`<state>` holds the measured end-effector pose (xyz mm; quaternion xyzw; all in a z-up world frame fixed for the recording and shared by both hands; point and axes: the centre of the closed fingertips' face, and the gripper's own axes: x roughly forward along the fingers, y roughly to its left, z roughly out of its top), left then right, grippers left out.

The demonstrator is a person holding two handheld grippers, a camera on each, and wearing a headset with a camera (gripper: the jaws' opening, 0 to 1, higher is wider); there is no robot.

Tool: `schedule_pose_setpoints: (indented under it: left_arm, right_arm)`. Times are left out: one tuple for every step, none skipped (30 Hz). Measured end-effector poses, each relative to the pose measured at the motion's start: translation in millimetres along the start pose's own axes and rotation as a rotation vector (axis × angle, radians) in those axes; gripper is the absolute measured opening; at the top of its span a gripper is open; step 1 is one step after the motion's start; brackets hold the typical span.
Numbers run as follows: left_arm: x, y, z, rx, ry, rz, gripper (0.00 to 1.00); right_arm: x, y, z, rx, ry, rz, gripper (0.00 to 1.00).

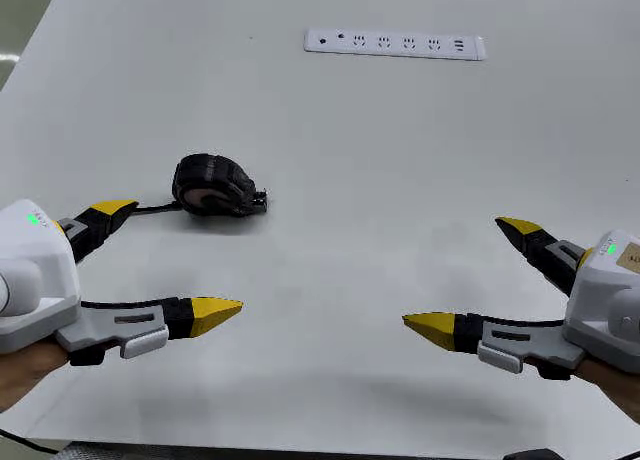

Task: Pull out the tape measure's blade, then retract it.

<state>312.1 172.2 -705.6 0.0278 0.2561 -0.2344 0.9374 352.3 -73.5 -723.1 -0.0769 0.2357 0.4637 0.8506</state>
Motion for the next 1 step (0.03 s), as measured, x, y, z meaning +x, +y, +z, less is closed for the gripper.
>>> schedule_pose_setpoints:
  left_arm:
    - [-0.4, -0.1, -0.3, -0.004, 0.001, 0.003, 0.99]
  right_arm:
    - [0.0, -0.1, 0.2, 0.001, -0.002, 0.0, 0.99]
